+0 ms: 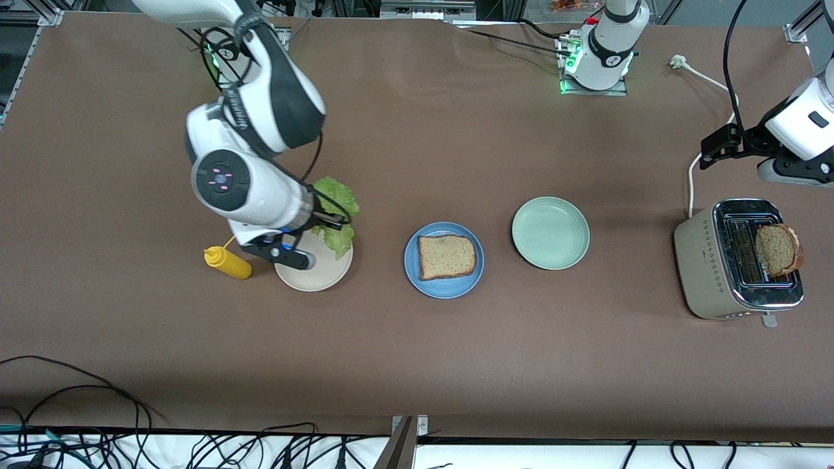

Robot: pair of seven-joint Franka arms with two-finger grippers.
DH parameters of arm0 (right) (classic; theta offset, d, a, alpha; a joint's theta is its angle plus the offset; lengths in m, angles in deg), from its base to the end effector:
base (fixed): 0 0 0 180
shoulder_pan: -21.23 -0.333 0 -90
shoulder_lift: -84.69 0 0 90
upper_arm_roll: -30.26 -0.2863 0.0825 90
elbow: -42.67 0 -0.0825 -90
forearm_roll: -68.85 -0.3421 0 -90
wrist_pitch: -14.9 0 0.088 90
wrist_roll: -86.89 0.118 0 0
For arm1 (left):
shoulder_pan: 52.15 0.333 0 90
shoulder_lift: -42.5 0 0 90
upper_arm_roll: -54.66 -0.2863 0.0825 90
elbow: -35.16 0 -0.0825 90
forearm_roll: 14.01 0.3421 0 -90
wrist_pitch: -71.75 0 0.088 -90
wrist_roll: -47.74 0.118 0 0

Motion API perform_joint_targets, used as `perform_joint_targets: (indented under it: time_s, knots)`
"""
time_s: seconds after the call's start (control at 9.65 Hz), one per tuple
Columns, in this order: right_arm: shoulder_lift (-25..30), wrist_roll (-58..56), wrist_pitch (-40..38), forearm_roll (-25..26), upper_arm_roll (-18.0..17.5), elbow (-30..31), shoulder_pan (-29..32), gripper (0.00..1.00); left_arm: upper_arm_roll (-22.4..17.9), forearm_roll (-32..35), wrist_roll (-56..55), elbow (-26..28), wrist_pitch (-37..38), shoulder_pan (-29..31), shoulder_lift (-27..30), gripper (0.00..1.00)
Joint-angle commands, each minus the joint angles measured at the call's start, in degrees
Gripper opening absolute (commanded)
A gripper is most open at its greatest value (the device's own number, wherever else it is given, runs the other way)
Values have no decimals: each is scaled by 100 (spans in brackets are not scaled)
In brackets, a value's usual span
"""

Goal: Make sandwich in blue plate with both arms
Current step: 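Lift the lettuce leaf and carry it toward the blue plate, then lower the lettuce onto the bread slice and open the right gripper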

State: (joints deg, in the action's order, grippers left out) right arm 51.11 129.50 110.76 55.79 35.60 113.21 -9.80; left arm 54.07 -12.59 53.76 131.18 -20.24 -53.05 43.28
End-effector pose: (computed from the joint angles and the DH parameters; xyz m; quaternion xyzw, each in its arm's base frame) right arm 0.5686 0.3155 0.3957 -0.9809 0.1598 0.1067 0.0314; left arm 0.5080 0.0001 0.5485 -0.9980 0.0560 0.0289 0.0109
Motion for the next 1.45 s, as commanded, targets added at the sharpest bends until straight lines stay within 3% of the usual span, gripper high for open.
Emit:
perform_joint_targets:
  time_s: [0.0, 0.62, 0.83, 1.35]
  knots:
    - [-1051, 1210, -24, -91, 81, -1268, -499, 0, -11, 174, 4, -163, 41, -51, -87, 100]
    - [-2379, 3303, 1151, -83, 63, -2456, -1220, 0, -11, 165, 4, -172, 41, -51, -96, 100]
    - [-2635, 3577, 1715, -74, 72, -2466, -1352, 0, -19, 165, 13, -172, 41, -51, -96, 100]
    - [-2847, 3543, 1814, -3, 54, -2440, -1388, 0, -19, 165, 22, -172, 32, -51, -104, 100]
